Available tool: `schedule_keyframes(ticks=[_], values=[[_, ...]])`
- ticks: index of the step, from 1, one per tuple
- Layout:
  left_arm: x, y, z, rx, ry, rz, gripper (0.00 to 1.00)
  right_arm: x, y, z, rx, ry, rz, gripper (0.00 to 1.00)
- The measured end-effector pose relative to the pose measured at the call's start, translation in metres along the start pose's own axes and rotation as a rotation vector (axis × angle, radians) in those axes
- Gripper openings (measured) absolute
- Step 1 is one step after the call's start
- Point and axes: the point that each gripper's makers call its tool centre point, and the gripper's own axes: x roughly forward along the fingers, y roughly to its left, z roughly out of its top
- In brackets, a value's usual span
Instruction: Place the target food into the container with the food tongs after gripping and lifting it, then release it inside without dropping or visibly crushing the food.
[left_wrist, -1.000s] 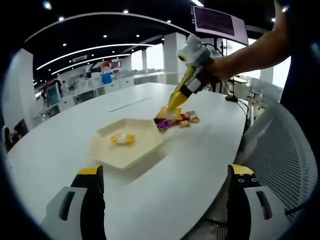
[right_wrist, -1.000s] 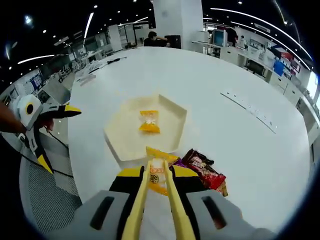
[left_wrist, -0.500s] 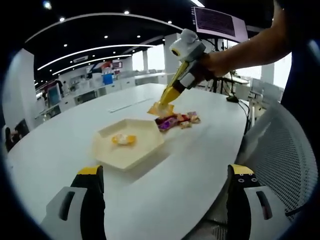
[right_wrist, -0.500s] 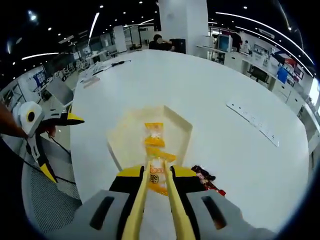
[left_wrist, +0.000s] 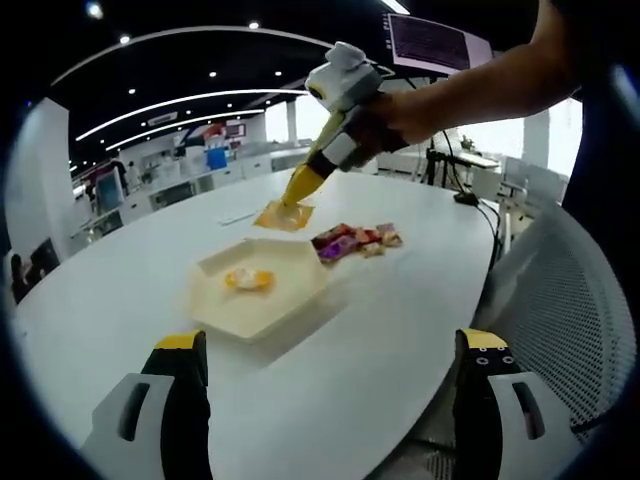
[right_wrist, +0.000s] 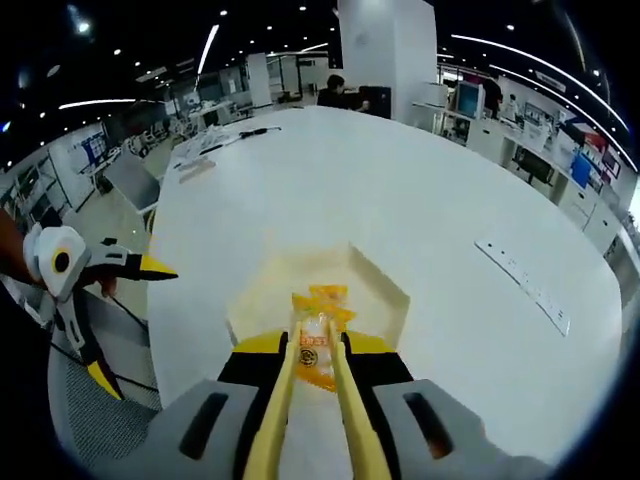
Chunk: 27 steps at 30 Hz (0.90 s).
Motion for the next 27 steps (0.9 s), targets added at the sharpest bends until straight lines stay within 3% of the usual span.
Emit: schedule_keyframes(ticks=[12,27], values=[[0.001,0.002,-0.002,0.000,0.011,0.007,1.00,0.019,0.005,0.031,-0.037,-0.011,0.034,0.21],[0.000,0.004,-0.001,-0.001,0.005,0.022,1.00,0.017,0.003,0.037,-0.069,-0.050,0.030,0.24]])
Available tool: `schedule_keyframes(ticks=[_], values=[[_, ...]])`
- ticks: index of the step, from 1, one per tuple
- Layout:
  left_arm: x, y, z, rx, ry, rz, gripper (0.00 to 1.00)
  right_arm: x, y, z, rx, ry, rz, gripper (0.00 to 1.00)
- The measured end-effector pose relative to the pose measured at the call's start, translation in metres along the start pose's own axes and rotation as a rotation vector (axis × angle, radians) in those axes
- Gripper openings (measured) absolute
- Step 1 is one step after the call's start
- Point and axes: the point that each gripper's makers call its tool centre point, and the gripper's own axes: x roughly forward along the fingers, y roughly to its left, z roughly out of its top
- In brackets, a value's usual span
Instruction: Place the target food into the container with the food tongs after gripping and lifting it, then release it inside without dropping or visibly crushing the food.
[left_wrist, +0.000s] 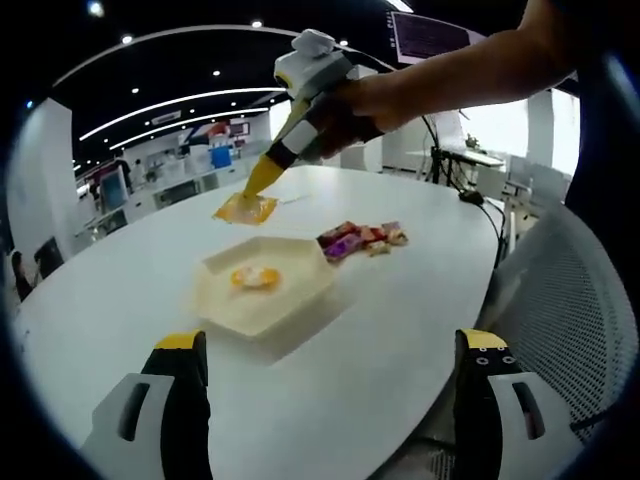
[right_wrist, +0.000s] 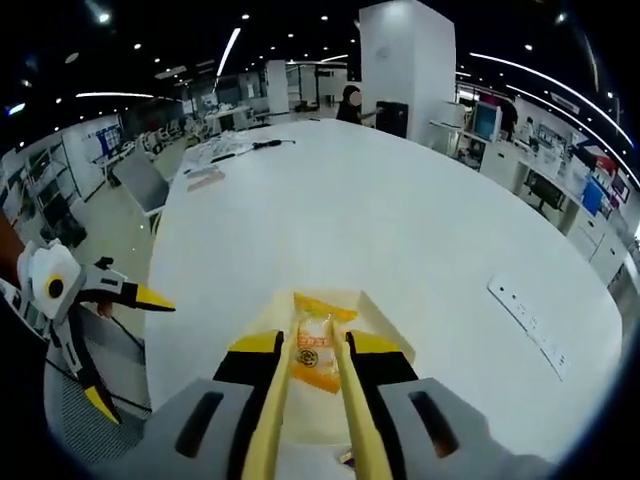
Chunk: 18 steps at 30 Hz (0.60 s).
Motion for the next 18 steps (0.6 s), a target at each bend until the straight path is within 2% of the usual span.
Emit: schedule_keyframes(ticks=[10,18], values=[[-0.001,0.001,0.003,-0.006,-0.014,0.005,1.00,-0.004,-0.001,0.005,-0.017,-0.011,0.000,0.25],[-0.001,-0.001,0.004,-0.002,-0.014,-0.001,1.00,-0.015,0.000,0.011,-0.032,-0.032,0.003,0.25]])
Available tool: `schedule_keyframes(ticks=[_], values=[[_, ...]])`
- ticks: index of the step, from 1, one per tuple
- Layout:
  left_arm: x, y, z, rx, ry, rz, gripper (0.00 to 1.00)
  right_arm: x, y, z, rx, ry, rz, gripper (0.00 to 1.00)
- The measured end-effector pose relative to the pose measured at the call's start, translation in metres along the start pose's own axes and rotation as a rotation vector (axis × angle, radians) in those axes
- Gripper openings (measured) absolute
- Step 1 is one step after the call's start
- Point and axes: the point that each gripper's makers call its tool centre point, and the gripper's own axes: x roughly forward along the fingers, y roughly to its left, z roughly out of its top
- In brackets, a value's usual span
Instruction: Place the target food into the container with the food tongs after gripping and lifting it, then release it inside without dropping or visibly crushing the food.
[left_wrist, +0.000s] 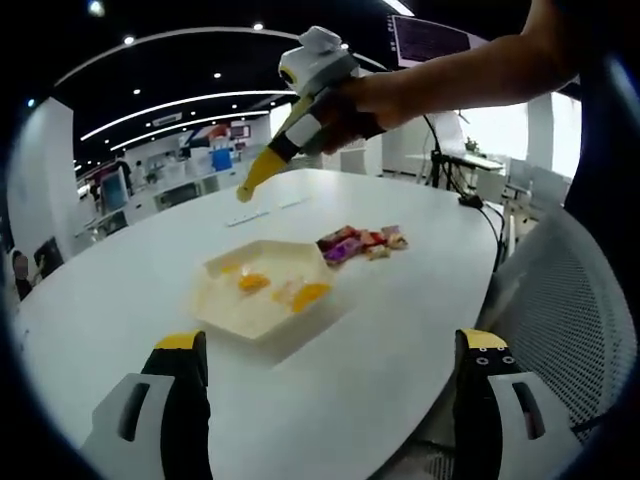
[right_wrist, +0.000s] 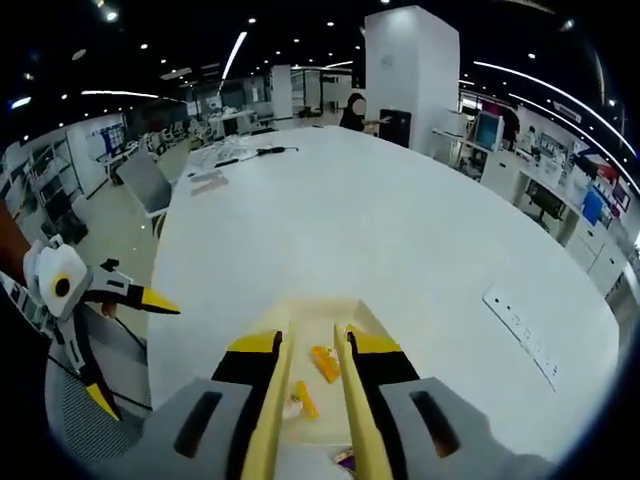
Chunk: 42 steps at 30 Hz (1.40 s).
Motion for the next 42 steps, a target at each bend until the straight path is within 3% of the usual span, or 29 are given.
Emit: schedule_keyframes(ticks=[14,26,42], values=[[0.000,-0.001,0.001,0.002,-0.004,-0.006,1.00,-0.048,-0.030,-0.018,-0.011,-0.014,-0.059,0.25],[0.001,-0.002,-0.001,0.005,0.003,-0.011,1.00,-0.079,-0.036,-0.029,-0.047,-0.069,-0.008,0.26],[0.001,-0.002,0.000,-0.014,-0.004,-0.016,1.00,-0.091,-0.046,-0.045,-0.100,-0.061,0.014,0.26]])
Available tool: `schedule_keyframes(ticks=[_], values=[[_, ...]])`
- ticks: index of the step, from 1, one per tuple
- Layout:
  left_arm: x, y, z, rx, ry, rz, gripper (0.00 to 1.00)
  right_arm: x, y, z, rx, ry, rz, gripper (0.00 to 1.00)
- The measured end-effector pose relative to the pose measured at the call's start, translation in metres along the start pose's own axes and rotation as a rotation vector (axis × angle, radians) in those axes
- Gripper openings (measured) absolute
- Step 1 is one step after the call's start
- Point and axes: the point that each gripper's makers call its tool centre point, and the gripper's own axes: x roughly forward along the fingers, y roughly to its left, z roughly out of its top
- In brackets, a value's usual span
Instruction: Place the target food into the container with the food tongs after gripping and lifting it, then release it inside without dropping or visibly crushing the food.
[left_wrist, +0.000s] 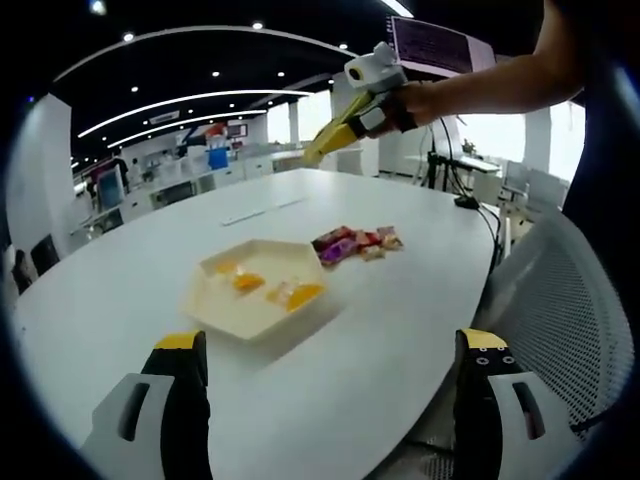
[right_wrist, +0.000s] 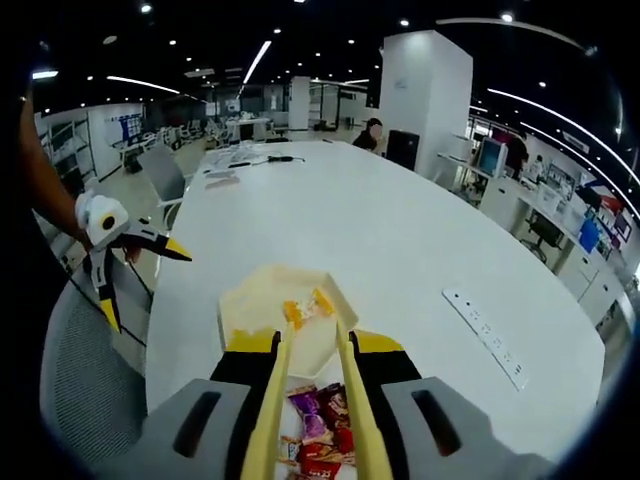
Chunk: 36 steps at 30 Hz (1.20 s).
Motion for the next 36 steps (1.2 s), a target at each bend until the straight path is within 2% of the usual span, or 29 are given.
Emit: schedule_keyframes(ticks=[17,36], values=[[0.000,-0.001,0.000,0.004,0.002,0.000,1.00,-0.003,-0.002,-0.005,-0.002,-0.003,-0.002,0.26],[-0.001,0.000,0.000,0.000,0.002,0.003,1.00,0.004,0.001,-0.018,0.009,0.013,0.005,0.26]])
